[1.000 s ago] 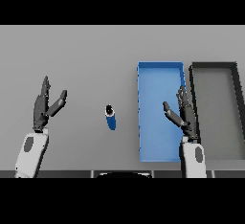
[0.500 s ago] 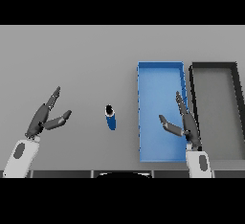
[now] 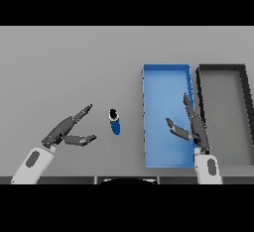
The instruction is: Pick up the blue pipe and place it into the blue bin.
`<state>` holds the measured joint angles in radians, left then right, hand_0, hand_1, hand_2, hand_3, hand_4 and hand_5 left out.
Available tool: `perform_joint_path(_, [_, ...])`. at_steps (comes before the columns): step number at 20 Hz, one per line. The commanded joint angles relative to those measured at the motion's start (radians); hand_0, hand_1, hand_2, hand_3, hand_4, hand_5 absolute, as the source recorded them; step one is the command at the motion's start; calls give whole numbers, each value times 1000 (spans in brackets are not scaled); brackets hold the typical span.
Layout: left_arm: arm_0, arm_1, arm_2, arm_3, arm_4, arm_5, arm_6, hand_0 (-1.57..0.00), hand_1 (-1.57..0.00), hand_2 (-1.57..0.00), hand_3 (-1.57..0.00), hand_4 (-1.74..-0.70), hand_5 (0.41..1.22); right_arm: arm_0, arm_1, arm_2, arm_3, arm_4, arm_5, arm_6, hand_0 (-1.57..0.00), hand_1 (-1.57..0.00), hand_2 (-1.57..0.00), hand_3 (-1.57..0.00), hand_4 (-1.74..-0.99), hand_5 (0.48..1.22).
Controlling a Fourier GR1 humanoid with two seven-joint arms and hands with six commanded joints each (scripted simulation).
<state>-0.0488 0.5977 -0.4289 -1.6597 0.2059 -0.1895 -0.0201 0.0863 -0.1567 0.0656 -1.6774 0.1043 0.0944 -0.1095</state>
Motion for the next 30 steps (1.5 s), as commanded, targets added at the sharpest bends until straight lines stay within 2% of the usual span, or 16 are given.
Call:
perform_joint_path(1, [-3, -9, -18, -3, -5, -10, 6, 1, 1, 1, 1, -1091, 472, -12, 12, 3, 12, 5, -9, 8, 1, 1, 1, 1, -1248, 612])
perform_joint_path(3, [-10, -37, -55, 4, -42, -11, 10, 1, 1, 1, 1, -1097, 454, -3, 2, 1, 5, -1, 2, -12, 1, 1, 1, 1, -1257, 617])
perform_joint_path(6, [-31, -80, -80, 24, -48, -23, 8, 1, 1, 1, 1, -1114, 447, 5, 8, 5, -3, -3, 4, -14, 1, 1, 1, 1, -1265, 616])
perform_joint_path(8, [-44, -121, -104, 56, -74, -17, 4, 1, 1, 1, 1, -1117, 446, 3, 8, 5, -14, -8, 6, 11, 1, 1, 1, 1, -1272, 617])
perform_joint_path(14, [-135, -243, -125, 185, -76, -28, 38, 1, 1, 1, 1, -1117, 448, 13, 15, 1, -19, -16, 4, 21, 1, 1, 1, 1, -1274, 605])
perform_joint_path(17, [-168, -285, -144, 253, -142, 0, -12, 1, 1, 1, 1, -1081, 442, 44, 7, -3, -31, -13, 4, -7, 1, 1, 1, 1, -1265, 597])
perform_joint_path(18, [-178, -299, -144, 271, -148, 4, -32, 1, 1, 1, 1, -1075, 445, 26, 6, -7, -25, -13, 0, 9, 1, 1, 1, 1, -1267, 598])
perform_joint_path(21, [-205, -356, -132, 331, -117, -11, -69, 1, 1, -19, -18, -1109, 507, 39, 4, -10, -14, -18, 10, -9, 1, 1, 1, 1, -1267, 600])
perform_joint_path(22, [-213, -381, -127, 355, -109, -7, -75, 1, -33, -114, -96, -1141, 550, 34, 7, -10, -9, -19, 9, -9, 1, 1, 1, 1, -1266, 601])
perform_joint_path(23, [-214, -399, -115, 363, -85, -10, -82, -17, -160, -290, -255, -1208, 607, 24, 9, -5, -18, -13, 3, 1, 1, 1, 1, 1, -1261, 600])
perform_joint_path(24, [-202, -409, -105, 356, -57, -14, -83, -187, -348, -481, -519, -1253, 730, 21, 8, -11, -20, -19, 2, 1, 1, 1, 1, 1, -1260, 600])
perform_joint_path(26, [-187, -425, -101, 348, -54, 13, -84, -668, -788, -873, -875, -1419, 906, 21, 6, -9, -20, -13, 1, -2, 1, 1, 1, 1, -1259, 605])
perform_joint_path(28, [-174, -437, -107, 335, -65, 26, -87, -993, -1070, -1124, -1102, -1532, 1020, 16, -1, -16, -9, -22, 8, 6, 1, 1, 1, 1, -1262, 611])
perform_joint_path(30, [-178, -447, -126, 346, -91, 50, -130, -1201, -1250, -1285, -1215, -1604, 1092, 20, 11, -1, -23, -13, 5, 9, 1, 1, 1, 1, -1260, 614])
